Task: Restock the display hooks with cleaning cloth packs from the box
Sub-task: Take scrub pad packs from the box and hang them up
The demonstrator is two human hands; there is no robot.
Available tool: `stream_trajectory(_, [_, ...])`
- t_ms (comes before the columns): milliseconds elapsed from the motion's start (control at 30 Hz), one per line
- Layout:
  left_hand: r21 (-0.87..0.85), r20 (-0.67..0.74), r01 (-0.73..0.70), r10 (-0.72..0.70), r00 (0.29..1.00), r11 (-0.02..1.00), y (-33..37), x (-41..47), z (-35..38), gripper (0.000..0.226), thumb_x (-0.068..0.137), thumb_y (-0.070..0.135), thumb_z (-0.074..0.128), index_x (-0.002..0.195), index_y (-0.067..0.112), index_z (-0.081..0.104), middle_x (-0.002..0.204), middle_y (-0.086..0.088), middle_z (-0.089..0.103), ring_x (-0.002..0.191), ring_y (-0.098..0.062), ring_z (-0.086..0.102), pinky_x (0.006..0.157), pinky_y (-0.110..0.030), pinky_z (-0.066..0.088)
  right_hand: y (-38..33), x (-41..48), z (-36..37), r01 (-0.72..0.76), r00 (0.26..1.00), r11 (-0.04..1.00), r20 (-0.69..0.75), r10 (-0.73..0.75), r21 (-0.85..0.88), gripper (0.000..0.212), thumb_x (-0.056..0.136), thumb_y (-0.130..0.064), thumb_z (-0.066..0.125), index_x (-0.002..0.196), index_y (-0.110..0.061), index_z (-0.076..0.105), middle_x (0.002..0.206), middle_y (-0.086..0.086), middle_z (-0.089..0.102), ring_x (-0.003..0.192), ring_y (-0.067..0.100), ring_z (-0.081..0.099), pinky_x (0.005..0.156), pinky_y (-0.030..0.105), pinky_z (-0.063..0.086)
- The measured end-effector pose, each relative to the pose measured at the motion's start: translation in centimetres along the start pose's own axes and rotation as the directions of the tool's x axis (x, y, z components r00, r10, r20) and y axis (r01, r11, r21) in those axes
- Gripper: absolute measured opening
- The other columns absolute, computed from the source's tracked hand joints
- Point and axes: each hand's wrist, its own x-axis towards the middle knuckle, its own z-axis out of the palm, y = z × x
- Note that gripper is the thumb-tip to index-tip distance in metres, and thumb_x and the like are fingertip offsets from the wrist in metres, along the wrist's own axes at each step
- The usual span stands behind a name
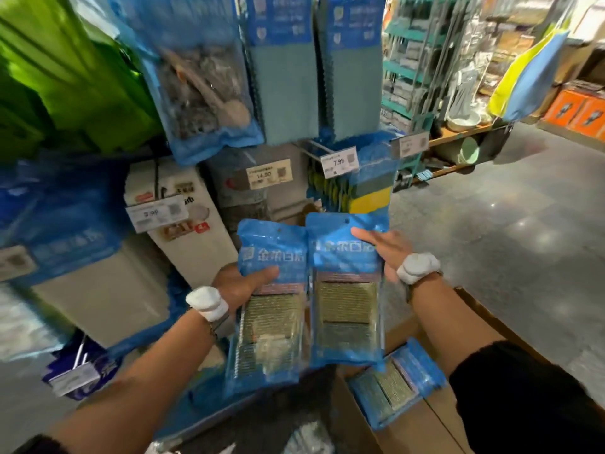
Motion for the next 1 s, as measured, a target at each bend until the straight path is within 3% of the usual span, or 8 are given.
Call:
stream_trajectory(100, [0.082, 0.021, -0.075, 0.073, 0.997, 0.994, 1.9, 0.4, -0.8, 0.024, 0.085, 0.024, 0.083, 0.108, 0.022, 0.077, 0.101, 0.005, 0.079, 0.090, -0.011, 0.076, 0.074, -0.024, 0.059, 1.0, 4.7, -1.7, 0.011, 0.995, 0.999, -0.097, -0.014, -0.036, 0.086, 0.042, -0.055, 0.097, 0.111, -0.009, 0.074, 0.110, 0.012, 0.076, 0.104, 0.030, 0.072, 0.093, 0.054, 0.057])
stream_trajectory(167, [0.131, 0.048, -0.124, 0.118, 0.992, 0.984, 2.6, 1.0, -1.0, 0.023, 0.086, 0.022, 0.082, 0.109, 0.022, 0.077, 0.103, 0.005, 0.079, 0.094, -0.011, 0.075, 0.075, -0.025, 0.058, -0.4, 4.6, -1.2, -0.010, 0.996, 0.995, -0.084, 0.002, -0.095, 0.077, 0.045, -0.059, 0.094, 0.100, -0.008, 0.075, 0.102, 0.012, 0.077, 0.096, 0.029, 0.074, 0.087, 0.053, 0.060])
stream_trajectory(267, [0.211, 0.117, -0.201, 0.180, 0.977, 0.957, 3.7, 1.3, 0.0, 0.021, 0.085, 0.018, 0.082, 0.105, 0.024, 0.077, 0.101, 0.010, 0.078, 0.096, -0.008, 0.075, 0.076, -0.020, 0.058, -3.4, 2.8, 0.3, 0.017, 0.997, 0.998, -0.069, -0.022, -0.064, 0.051, 0.066, -0.037, 0.091, 0.099, 0.000, 0.076, 0.101, 0.019, 0.076, 0.089, 0.031, 0.074, 0.084, 0.050, 0.059])
stream_trajectory(433, [0.318, 0.377, -0.298, 0.168, 0.911, 0.900, 6.4, 2.2, 2.9, 0.033, 0.085, 0.009, 0.082, 0.116, 0.016, 0.073, 0.106, 0.011, 0.077, 0.095, 0.003, 0.073, 0.076, -0.012, 0.054, -5.1, 4.2, 1.5, 0.052, 0.998, 0.998, 0.030, -0.053, 0.032, 0.061, 0.060, -0.043, 0.095, 0.105, -0.005, 0.077, 0.110, 0.022, 0.074, 0.103, 0.040, 0.071, 0.093, 0.061, 0.055])
stream_trajectory(533, [0.326, 0.402, -0.297, 0.153, 0.903, 0.897, 7.6, 3.3, 4.9, 0.033, 0.082, 0.005, 0.083, 0.110, 0.021, 0.073, 0.106, 0.013, 0.079, 0.098, 0.001, 0.073, 0.082, -0.017, 0.054, -6.7, 5.3, 2.0, 0.094, 0.993, 0.990, 0.068, -0.101, 0.101, 0.053, 0.063, -0.043, 0.092, 0.103, -0.011, 0.078, 0.109, 0.018, 0.075, 0.103, 0.038, 0.072, 0.093, 0.061, 0.055])
stream_trajectory(700, [0.299, 0.388, -0.291, 0.163, 0.907, 0.909, 8.0, 4.8, 6.5, 0.032, 0.083, 0.008, 0.083, 0.112, 0.020, 0.073, 0.115, 0.002, 0.078, 0.109, -0.016, 0.073, 0.096, -0.038, 0.059, -8.5, 6.8, 3.0, 0.154, 0.983, 0.964, 0.063, -0.172, 0.217, 0.006, 0.084, -0.019, 0.079, 0.089, -0.019, 0.081, 0.099, 0.008, 0.079, 0.092, 0.028, 0.075, 0.085, 0.049, 0.060])
stream_trajectory(800, [0.299, 0.332, -0.228, 0.122, 0.935, 0.927, 8.1, 5.5, 6.5, 0.030, 0.083, 0.010, 0.083, 0.110, 0.018, 0.074, 0.112, -0.001, 0.079, 0.108, -0.021, 0.074, 0.097, -0.044, 0.059, -8.8, 8.0, 3.6, 0.138, 0.988, 0.978, 0.045, -0.147, 0.159, 0.008, 0.088, -0.009, 0.073, 0.093, -0.013, 0.077, 0.085, 0.002, 0.079, 0.079, 0.020, 0.076, 0.080, 0.045, 0.061])
stream_trajectory(1000, [0.293, 0.339, -0.158, 0.052, 0.939, 0.943, 7.8, 6.6, 6.5, 0.045, 0.076, 0.021, 0.090, 0.115, 0.026, 0.069, 0.116, 0.008, 0.077, 0.110, -0.012, 0.073, 0.100, -0.036, 0.057, -8.5, 9.6, 3.6, 0.216, 0.974, 0.976, 0.077, -0.215, -0.003, 0.013, 0.087, -0.007, 0.074, 0.094, -0.018, 0.077, 0.097, 0.004, 0.078, 0.091, 0.017, 0.075, 0.084, 0.036, 0.060])
